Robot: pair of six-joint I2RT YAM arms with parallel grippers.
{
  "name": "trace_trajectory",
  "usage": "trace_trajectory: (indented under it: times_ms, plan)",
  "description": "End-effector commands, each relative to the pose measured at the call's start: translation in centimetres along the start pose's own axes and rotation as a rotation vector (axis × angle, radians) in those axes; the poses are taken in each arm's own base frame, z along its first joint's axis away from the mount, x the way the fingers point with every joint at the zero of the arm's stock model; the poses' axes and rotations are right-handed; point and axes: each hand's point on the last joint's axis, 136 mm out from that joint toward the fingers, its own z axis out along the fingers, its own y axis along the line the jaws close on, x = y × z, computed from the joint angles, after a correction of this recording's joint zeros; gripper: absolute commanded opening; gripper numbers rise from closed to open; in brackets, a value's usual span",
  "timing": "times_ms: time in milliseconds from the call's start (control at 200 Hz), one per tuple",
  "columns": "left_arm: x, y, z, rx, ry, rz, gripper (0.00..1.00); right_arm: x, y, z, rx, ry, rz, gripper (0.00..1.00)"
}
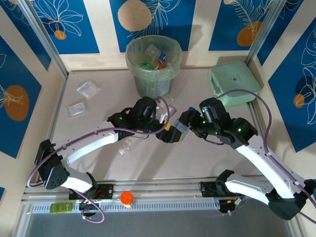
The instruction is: Put the plastic bottles in the bin
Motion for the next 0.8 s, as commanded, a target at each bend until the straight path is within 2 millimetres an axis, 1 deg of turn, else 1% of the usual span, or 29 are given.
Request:
trace_trajectory:
  times_ms: [0,60,215,290,330,395,440,515,645,700,750,795]
  plan:
    - [-1.5,-2.1,-0.1,0.074,-0.035,0.048,0.85,0.4,1.7,-0.9,-0.074,0.016,-0.024,0.57]
    - [-1.7,-2.6,-0.2,0.094,-0.042,0.054,0.8,0.6,1.7,-0.7,-0.071,0.021,-0.03,0.56]
    - [-1.9,-3.6,-0.4,0.147,-0.043,0.062,0.61,0.4,1.5,-0.8,-0.065,0.011,-0.034,0.57]
    - [-1.9,-3.7,-0.4,0.151,-0.04,0.061,0.56,0.2,1.5,-1.1,-0.066,-0.001,-0.038,0.58]
    - [-1.9,-3.7,-0.5,0.15,-0.041,0.062,0.56,0.1,1.6,-1.2,-0.068,-0.008,-0.042,0.63]
    - [-2.0,-3.7,-0.6,0.143,-0.047,0.064,0.56,-0.1,1.7,-1.6,-0.073,-0.024,-0.049,0.77]
    - [-2.2,-3.7,-0.8,0.132,-0.054,0.064,0.55,-0.4,1.7,-2.1,-0.078,-0.037,-0.058,0.84]
    - [-2.6,-3.6,-1.2,0.115,-0.067,0.067,0.54,-0.9,2.0,-3.1,-0.091,-0.068,-0.076,0.89]
    - [-3.5,-2.9,-1.9,0.054,-0.082,0.079,0.54,-2.0,2.2,-5.6,-0.117,-0.132,-0.105,0.89]
    - [-4.3,-2.0,-2.3,0.01,-0.091,0.076,0.54,-2.4,2.4,-6.9,-0.135,-0.161,-0.117,0.89]
    - [-5.1,-0.9,-2.9,-0.023,-0.102,0.059,0.54,-2.7,3.0,-8.1,-0.176,-0.183,-0.144,0.88]
    - [-6.3,0.0,-3.6,-0.046,-0.124,0.037,0.53,-2.9,3.4,-9.2,-0.209,-0.199,-0.162,0.86]
